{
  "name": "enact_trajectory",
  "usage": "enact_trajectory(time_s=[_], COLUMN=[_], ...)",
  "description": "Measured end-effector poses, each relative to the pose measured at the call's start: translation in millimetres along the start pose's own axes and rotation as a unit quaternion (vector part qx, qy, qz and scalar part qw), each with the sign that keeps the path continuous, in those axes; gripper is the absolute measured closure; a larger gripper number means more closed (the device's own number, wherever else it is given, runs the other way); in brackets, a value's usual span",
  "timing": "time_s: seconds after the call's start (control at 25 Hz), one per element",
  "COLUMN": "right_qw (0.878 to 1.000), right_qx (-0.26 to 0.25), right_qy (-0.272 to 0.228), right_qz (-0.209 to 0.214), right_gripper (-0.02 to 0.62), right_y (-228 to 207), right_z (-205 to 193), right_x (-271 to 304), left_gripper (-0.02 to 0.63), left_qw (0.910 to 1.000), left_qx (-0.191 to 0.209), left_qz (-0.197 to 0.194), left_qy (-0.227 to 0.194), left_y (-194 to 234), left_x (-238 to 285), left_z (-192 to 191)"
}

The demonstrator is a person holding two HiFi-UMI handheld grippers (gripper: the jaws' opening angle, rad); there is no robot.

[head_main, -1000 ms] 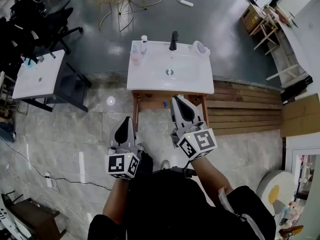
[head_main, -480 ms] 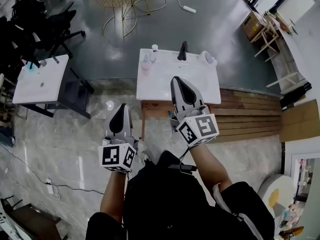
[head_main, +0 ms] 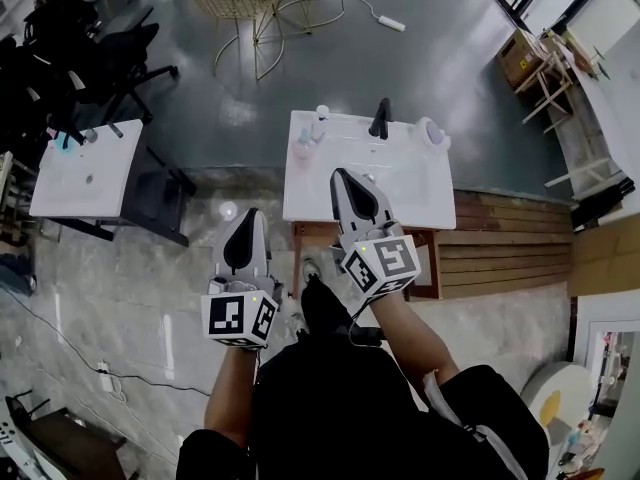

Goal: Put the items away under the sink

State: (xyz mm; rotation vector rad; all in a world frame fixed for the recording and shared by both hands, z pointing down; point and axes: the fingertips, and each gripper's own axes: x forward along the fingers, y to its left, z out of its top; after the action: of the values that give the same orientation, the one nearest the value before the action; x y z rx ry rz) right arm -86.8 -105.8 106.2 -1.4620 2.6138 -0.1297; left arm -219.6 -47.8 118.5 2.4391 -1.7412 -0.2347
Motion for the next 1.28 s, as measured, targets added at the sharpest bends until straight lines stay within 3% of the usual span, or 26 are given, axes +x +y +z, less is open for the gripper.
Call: enact_trajectory(time_s=[0.48,1.12,1.28], right_qw=[0.999,0.995,0.993], right_qx=[-0.006,-0.017,-0.036], right_qy=[0.051,0.096,0.105], right_qz=[-0.017,-0.033,-0.032], right_gripper=[0.58,0.577,0.513], right_y=[-43,-75,-79], right_z=[-96,-222,-238], right_x=[73,129,145], left_gripper=[0.6,0.6,0.6], left_qw=[0.9991,0.9955,0.9943], left_qx=[-0.019,-0.045,-0.046], left_qz=[0.022,0.012,0.015], left_qy=[0.031,0.082,0.095], left_y=[38,54,62], left_x=[85,129,135], left_z=[-36,-118,-135])
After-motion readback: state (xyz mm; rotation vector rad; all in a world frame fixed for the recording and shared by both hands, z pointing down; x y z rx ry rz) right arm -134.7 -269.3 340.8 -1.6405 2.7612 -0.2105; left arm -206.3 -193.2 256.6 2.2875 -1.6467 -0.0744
